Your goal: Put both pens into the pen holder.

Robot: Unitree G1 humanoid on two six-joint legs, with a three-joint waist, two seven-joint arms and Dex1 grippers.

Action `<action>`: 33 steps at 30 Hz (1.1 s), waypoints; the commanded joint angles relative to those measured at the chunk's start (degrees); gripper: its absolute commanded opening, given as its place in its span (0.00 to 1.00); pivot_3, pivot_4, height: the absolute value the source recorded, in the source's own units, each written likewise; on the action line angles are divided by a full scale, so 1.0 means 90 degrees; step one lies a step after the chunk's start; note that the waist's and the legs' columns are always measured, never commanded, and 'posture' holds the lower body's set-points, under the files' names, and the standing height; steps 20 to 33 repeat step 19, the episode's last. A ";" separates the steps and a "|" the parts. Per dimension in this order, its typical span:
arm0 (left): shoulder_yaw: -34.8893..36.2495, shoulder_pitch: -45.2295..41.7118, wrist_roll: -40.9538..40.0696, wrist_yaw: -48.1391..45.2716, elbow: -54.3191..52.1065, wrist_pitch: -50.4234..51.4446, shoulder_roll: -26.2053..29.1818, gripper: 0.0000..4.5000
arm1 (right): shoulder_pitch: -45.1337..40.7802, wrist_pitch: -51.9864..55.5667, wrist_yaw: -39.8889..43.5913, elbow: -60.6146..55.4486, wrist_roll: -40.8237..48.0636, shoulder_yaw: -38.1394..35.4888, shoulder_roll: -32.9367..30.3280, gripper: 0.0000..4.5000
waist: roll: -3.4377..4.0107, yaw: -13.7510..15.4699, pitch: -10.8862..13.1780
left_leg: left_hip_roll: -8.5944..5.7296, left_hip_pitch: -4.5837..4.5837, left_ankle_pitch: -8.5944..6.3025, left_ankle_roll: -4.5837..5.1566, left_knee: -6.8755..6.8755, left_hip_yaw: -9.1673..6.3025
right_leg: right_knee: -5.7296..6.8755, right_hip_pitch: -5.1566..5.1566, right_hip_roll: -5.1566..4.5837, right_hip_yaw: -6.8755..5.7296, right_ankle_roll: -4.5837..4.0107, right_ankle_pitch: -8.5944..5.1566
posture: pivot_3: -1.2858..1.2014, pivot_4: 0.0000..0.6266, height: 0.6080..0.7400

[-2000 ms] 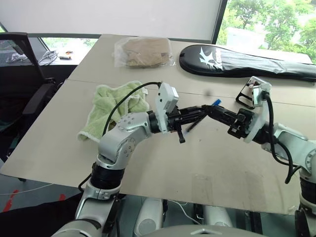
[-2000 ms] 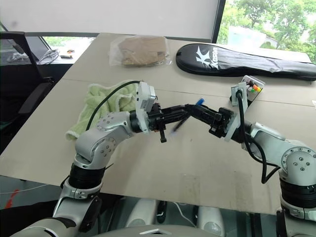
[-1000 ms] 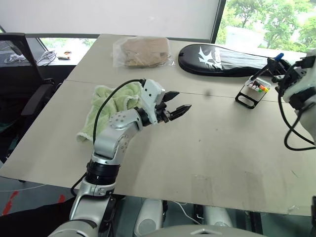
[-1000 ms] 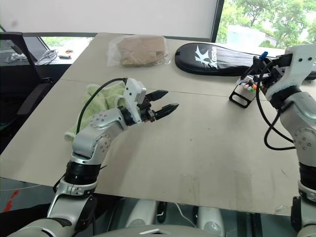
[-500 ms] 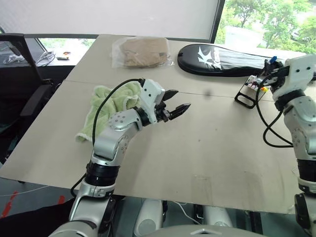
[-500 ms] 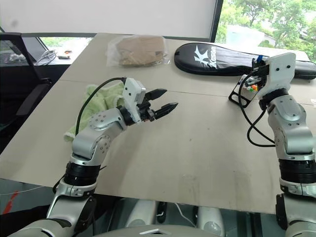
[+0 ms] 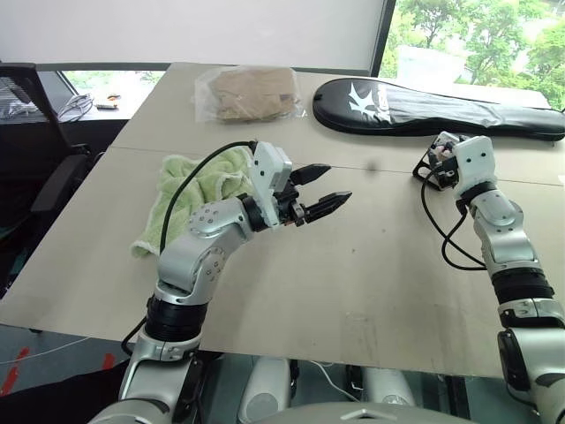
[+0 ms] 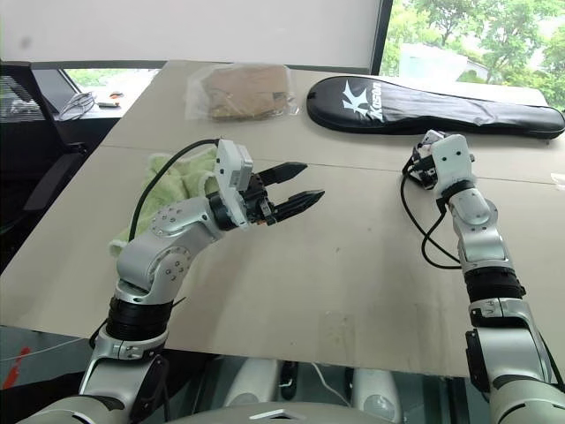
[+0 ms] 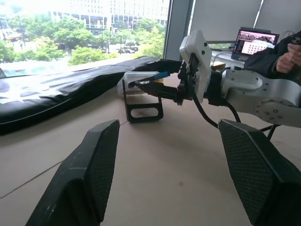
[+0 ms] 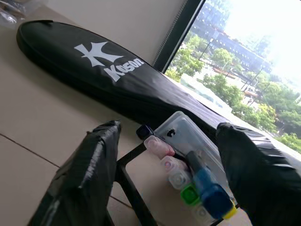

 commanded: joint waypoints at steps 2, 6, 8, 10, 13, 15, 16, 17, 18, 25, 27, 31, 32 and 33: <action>0.0126 -0.0048 -0.0209 0.0006 -0.0356 0.0052 0.0044 0.78 | 0.0350 0.0232 0.0378 -0.1015 0.0290 -0.0369 -0.0190 0.99 | 0.0000 0.0008 0.0000 | 0.0001 0.0000 0.0000 0.0000 0.0000 -0.0002 | 0.0000 0.0000 0.0001 -0.0001 0.0012 0.0006 | 0.52 0.24 1.00; 0.0269 0.0120 -0.0062 0.0289 -0.0277 -0.0111 0.0036 0.78 | 0.1391 0.1250 0.1171 -0.3000 0.1192 -0.0689 -0.0484 0.99 | 0.0001 0.0023 0.0000 | 0.0007 -0.0002 0.0000 0.0000 -0.0005 -0.0012 | 0.0001 0.0000 0.0000 -0.0009 0.0023 0.0006 | 0.52 0.24 1.00; 0.0314 0.0261 -0.0025 0.0319 -0.0315 -0.0115 0.0141 0.78 | 0.1913 0.1735 0.1506 -0.3875 0.1573 -0.0827 -0.0679 0.99 | 0.0003 0.0021 0.0000 | 0.0012 -0.0002 -0.0001 0.0000 -0.0005 -0.0009 | 0.0001 0.0000 -0.0004 -0.0007 0.0027 0.0005 | 0.52 0.24 1.00; 0.0501 0.0485 0.0014 0.0643 -0.0323 0.0061 0.0175 0.78 | 0.2808 0.2339 0.1965 -0.4820 0.2136 -0.1139 -0.1013 0.99 | 0.0005 0.0017 0.0001 | 0.0012 0.0000 -0.0001 0.0000 -0.0003 -0.0004 | 0.0000 0.0000 -0.0005 -0.0004 0.0030 -0.0004 | 0.52 0.24 1.00; 0.0659 0.0899 0.0056 0.0936 -0.0521 0.0271 0.0310 0.78 | 0.4016 0.2812 0.2502 -0.5620 0.2650 -0.1705 -0.1388 0.99 | 0.0003 0.0038 0.0000 | 0.0018 0.0007 -0.0003 0.0002 -0.0004 -0.0013 | 0.0000 0.0011 -0.0010 -0.0012 0.0029 -0.0024 | 0.52 0.24 1.00; 0.0807 0.1290 -0.0027 0.0987 -0.0799 0.0370 0.0464 0.78 | 0.4727 0.2929 0.2820 -0.5851 0.2855 -0.2126 -0.1537 0.99 | 0.0003 0.0034 0.0000 | 0.0019 0.0009 -0.0004 0.0001 -0.0003 -0.0013 | 0.0000 0.0012 -0.0011 -0.0013 0.0031 -0.0025 | 0.52 0.24 1.00; 0.0901 0.1476 -0.0081 0.1010 -0.0937 0.0424 0.0546 0.78 | 0.5047 0.2918 0.2994 -0.5909 0.2879 -0.2299 -0.1607 0.99 | 0.0003 0.0026 0.0000 | 0.0019 0.0010 -0.0004 0.0002 -0.0003 -0.0011 | 0.0000 0.0012 -0.0012 -0.0011 0.0031 -0.0025 | 0.52 0.24 1.00; 0.1050 0.1694 -0.0160 0.1043 -0.1080 0.0509 0.0641 0.78 | 0.5366 0.2876 0.3184 -0.5955 0.2889 -0.2474 -0.1666 0.99 | 0.0003 0.0018 0.0000 | 0.0018 0.0009 -0.0005 0.0002 -0.0002 -0.0007 | -0.0002 0.0008 -0.0017 -0.0009 0.0032 -0.0026 | 0.52 0.24 1.00; 0.1179 0.1890 -0.0247 0.1057 -0.1210 0.0602 0.0722 0.78 | 0.5612 0.2868 0.3319 -0.5984 0.2918 -0.2622 -0.1705 0.99 | 0.0003 0.0016 0.0000 | 0.0019 0.0014 -0.0005 0.0001 -0.0002 -0.0006 | -0.0002 0.0010 -0.0018 -0.0008 0.0032 -0.0026 | 0.52 0.24 1.00; 0.1347 0.2175 -0.0339 0.1029 -0.1377 0.0700 0.0843 0.78 | 0.5864 0.2850 0.3468 -0.5985 0.2944 -0.2783 -0.1722 0.99 | 0.0003 0.0016 0.0000 | 0.0019 0.0015 -0.0006 0.0001 0.0000 -0.0006 | -0.0002 0.0009 -0.0019 -0.0007 0.0032 -0.0026 | 0.52 0.24 1.00; 0.1347 0.2175 -0.0339 0.1029 -0.1377 0.0700 0.0843 0.78 | 0.5864 0.2850 0.3468 -0.5985 0.2944 -0.2783 -0.1722 0.99 | 0.0003 0.0016 0.0000 | 0.0019 0.0015 -0.0006 0.0001 0.0000 -0.0006 | -0.0002 0.0009 -0.0019 -0.0007 0.0032 -0.0026 | 0.52 0.24 1.00; 0.1347 0.2175 -0.0339 0.1029 -0.1377 0.0700 0.0843 0.78 | 0.5864 0.2850 0.3468 -0.5985 0.2944 -0.2783 -0.1722 0.99 | 0.0003 0.0016 0.0000 | 0.0019 0.0015 -0.0006 0.0001 0.0000 -0.0006 | -0.0002 0.0009 -0.0019 -0.0007 0.0032 -0.0026 | 0.52 0.24 1.00; 0.1347 0.2175 -0.0339 0.1029 -0.1377 0.0700 0.0843 0.78 | 0.5864 0.2850 0.3468 -0.5985 0.2944 -0.2783 -0.1722 0.99 | 0.0003 0.0016 0.0000 | 0.0019 0.0015 -0.0006 0.0001 0.0000 -0.0006 | -0.0002 0.0009 -0.0019 -0.0007 0.0032 -0.0026 | 0.52 0.24 1.00; 0.1347 0.2175 -0.0339 0.1029 -0.1377 0.0700 0.0843 0.78 | 0.5864 0.2850 0.3468 -0.5985 0.2944 -0.2783 -0.1722 0.99 | 0.0003 0.0016 0.0000 | 0.0019 0.0015 -0.0006 0.0001 0.0000 -0.0006 | -0.0002 0.0009 -0.0019 -0.0007 0.0032 -0.0026 | 0.52 0.24 1.00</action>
